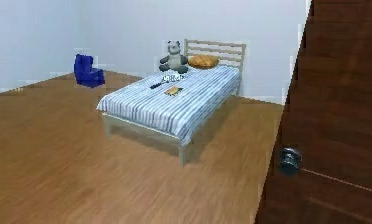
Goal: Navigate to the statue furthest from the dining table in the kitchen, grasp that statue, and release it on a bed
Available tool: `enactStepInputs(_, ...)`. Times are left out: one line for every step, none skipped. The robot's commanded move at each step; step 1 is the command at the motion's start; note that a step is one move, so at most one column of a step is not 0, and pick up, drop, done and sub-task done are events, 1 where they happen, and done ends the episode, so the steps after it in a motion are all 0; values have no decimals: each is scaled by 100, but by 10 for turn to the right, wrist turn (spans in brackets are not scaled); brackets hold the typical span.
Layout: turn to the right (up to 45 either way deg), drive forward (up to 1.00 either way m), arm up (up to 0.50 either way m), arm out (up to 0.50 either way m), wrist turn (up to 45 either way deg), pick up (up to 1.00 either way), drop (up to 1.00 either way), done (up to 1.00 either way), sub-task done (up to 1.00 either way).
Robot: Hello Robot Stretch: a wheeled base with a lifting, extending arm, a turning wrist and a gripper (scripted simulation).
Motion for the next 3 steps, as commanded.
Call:
enactStepInputs(0, 65, 0, 0, 0, 0, 0, 0, 0)
enactStepInputs(120, 0, 0, 0, 0, 0, 0, 0, 0)
enactStepInputs(0, 60, 0, 0, 0, 0, 0, 0, 0)
